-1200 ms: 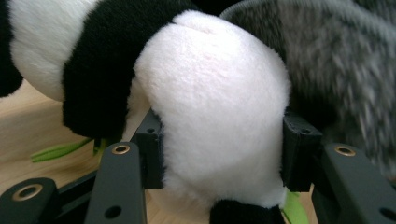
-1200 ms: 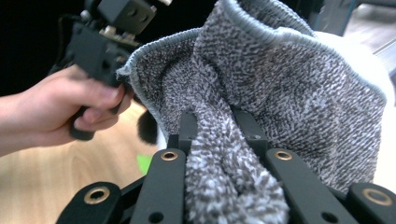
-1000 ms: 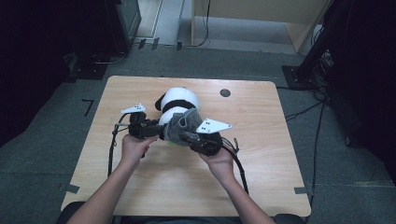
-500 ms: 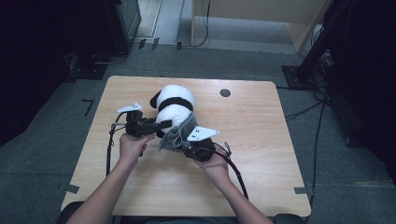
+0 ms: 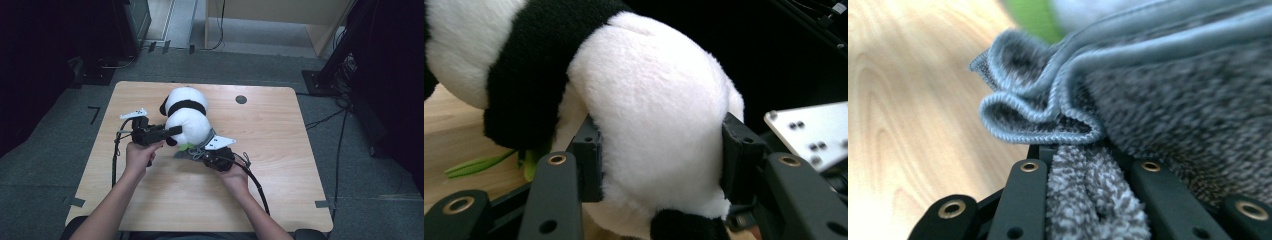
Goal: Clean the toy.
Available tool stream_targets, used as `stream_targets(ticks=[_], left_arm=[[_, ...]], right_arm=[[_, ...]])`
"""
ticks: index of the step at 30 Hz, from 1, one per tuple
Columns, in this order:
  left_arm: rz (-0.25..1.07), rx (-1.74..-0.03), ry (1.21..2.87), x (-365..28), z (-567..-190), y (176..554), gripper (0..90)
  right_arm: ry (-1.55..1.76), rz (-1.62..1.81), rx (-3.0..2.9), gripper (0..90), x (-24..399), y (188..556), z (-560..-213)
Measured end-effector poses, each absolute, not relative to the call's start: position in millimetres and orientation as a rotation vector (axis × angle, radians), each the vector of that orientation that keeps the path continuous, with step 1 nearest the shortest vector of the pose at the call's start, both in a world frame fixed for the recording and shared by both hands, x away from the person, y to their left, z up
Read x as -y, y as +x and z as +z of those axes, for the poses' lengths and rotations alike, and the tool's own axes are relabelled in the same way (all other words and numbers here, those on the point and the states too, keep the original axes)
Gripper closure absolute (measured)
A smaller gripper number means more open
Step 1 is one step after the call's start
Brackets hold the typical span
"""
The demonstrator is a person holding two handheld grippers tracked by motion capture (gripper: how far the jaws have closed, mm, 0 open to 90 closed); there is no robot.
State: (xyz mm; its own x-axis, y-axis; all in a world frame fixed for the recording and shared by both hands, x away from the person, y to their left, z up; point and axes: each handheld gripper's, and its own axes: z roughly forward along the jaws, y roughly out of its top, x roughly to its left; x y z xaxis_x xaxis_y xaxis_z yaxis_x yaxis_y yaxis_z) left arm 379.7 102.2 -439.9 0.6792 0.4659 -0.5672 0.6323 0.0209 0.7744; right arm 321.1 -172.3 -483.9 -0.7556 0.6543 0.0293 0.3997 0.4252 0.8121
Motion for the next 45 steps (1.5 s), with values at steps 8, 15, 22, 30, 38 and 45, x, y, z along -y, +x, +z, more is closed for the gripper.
stream_targets(ticks=[8,15,22,30,38,45], left_arm=[[-0.165,-0.922,1.617,-109,-439,381,47.9],[-0.155,-0.930,1.620,-113,-440,383,47.9],[-0.147,-0.929,1.617,-117,-439,385,47.9],[-0.142,-0.936,1.592,-124,-438,392,47.9],[-0.104,-0.926,1.622,-128,-435,399,47.9],[-0.101,-0.937,1.606,-136,-439,405,47.9]], right_arm=[[1.085,1.263,-2.300,77.3,205,335,-480],[1.227,1.287,-2.205,77.2,242,345,-470],[1.296,1.323,-2.141,77.2,265,345,-457],[1.348,1.347,-2.092,77.0,294,342,-443],[1.465,1.321,-2.067,76.3,328,344,-450],[1.572,1.283,-2.035,76.3,355,346,-461]])
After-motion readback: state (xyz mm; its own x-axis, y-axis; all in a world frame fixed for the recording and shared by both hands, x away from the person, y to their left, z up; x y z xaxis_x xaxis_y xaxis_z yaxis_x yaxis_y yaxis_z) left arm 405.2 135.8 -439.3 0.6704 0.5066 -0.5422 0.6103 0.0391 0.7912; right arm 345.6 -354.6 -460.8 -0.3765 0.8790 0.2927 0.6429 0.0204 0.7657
